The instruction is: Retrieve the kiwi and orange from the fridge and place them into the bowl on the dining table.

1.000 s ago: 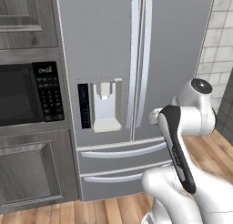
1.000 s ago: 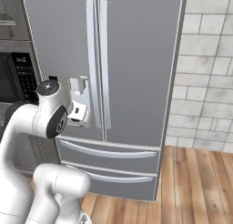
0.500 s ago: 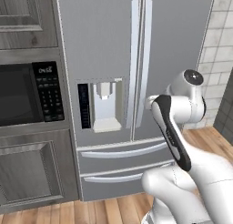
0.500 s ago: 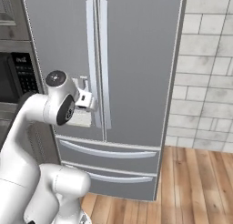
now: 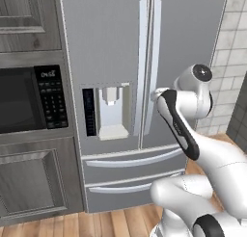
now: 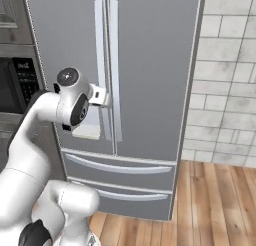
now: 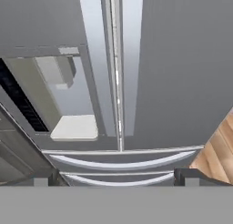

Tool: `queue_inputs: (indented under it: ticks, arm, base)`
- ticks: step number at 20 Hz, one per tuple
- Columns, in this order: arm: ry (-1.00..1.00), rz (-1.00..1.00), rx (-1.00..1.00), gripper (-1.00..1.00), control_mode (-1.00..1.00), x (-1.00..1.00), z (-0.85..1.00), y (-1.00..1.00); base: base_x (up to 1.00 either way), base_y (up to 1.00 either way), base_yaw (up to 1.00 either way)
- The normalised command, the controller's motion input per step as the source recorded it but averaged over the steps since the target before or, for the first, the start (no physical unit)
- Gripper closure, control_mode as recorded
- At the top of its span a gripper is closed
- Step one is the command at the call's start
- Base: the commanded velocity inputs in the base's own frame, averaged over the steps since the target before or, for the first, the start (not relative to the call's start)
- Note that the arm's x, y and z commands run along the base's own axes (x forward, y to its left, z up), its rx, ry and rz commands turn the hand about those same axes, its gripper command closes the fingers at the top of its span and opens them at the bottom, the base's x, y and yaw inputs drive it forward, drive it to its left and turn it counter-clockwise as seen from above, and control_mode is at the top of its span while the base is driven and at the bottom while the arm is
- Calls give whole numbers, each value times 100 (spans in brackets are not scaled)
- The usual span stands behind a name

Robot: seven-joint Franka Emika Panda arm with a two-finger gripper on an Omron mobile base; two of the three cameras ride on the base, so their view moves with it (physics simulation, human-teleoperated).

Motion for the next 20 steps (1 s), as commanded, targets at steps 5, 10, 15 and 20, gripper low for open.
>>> queue_inputs:
  ticks: [5,10,15,20]
  arm:
    - [-13,0,0,-100,-100,18,41,-17]
    - [-15,0,0,-100,-100,17,32,-16]
    - [-7,0,0,-100,-100,39,12,-7]
    - [-2,0,0,-100,-100,49,7,-5]
  base:
    - [0,0,0]
    - [0,0,0]
    - [0,0,0]
    - [0,0,0]
